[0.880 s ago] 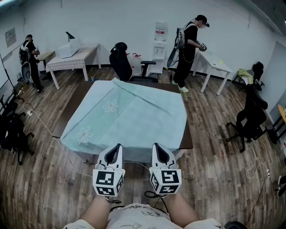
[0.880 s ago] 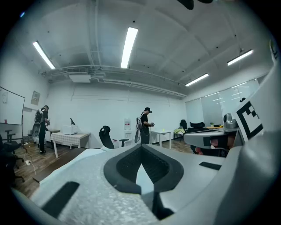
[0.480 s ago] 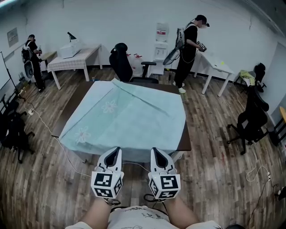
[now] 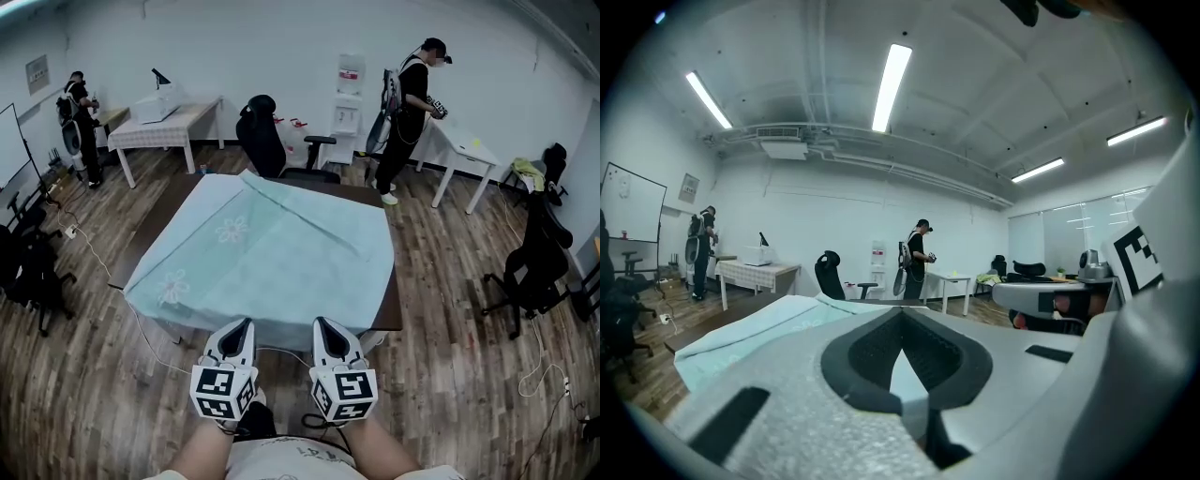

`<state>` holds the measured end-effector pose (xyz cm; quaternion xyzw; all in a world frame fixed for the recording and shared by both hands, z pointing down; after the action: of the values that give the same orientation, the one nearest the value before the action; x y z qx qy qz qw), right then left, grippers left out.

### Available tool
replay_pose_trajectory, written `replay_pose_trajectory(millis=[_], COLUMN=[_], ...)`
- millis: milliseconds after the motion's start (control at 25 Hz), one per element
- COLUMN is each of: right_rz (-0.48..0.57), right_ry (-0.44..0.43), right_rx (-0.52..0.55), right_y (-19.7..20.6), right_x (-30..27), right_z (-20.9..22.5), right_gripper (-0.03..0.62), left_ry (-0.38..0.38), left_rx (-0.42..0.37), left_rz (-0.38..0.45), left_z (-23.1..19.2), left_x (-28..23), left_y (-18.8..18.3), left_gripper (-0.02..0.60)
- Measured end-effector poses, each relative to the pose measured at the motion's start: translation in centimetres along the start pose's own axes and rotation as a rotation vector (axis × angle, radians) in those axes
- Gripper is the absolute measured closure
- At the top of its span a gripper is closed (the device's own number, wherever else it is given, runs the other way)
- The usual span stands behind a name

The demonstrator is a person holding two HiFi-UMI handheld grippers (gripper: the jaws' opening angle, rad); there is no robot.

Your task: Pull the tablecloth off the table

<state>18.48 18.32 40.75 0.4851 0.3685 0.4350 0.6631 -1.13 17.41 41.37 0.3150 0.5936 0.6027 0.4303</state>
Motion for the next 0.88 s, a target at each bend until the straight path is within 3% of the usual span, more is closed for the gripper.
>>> replay_pose_trajectory(millis=[400,880], right_rz=[-0.032,-0.074], right_ry=[-0.012,0.045], right_rx=[0.019,0.079], right_y=[0.7,-0.8], right_x=[-10.0,-28.0], right_z=[1.5,2.6], right_gripper=[0.583,0.583], left_ry=[0.012,0.04], left_rx=[0.046,0.071], left_rz=[-0.018,-0.053], left_z=[-5.9,-19.3], left_x=[-8.3,-22.7], left_y=[1.5,1.4], left_gripper=[0.572,0.572])
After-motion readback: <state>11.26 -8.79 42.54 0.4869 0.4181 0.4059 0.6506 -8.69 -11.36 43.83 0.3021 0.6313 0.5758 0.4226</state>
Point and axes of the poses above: the fingertips, and each gripper's own axes: x backward along the fingers, z to its right, y out of its underside, the point moved 8 cm from there along x, backward along the fingers, and after that the axes turned 10 degrees about -x, right-handed, at the moved point
